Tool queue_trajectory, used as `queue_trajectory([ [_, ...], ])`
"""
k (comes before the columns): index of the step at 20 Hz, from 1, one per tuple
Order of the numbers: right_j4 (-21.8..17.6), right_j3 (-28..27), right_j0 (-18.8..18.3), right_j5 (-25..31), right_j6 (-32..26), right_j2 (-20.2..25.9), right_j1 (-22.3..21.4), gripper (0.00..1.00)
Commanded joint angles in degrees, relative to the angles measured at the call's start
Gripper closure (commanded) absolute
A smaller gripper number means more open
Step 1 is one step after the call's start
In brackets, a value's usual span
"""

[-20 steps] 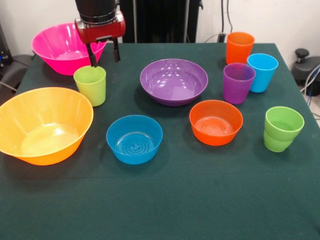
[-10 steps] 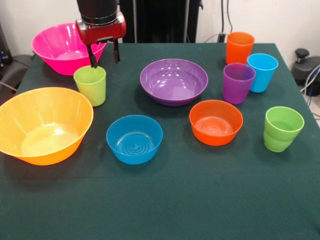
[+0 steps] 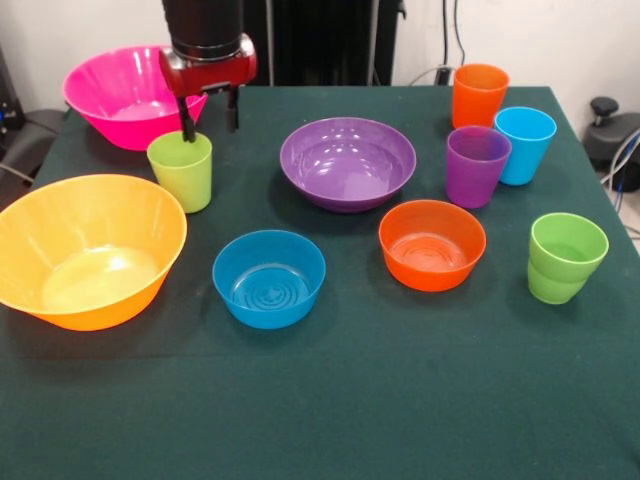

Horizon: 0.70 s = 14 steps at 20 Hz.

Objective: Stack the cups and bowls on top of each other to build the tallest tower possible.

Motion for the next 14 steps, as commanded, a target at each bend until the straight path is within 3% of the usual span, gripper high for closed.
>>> queue_trajectory([
  [1, -6.7, -1.8, 1.9, 2.5, -15.6, -4.0, 6.7, 0.00],
  [14, -9.1, -3.0, 2.3, 2.6, -15.6, -5.5, 7.4, 0.00],
])
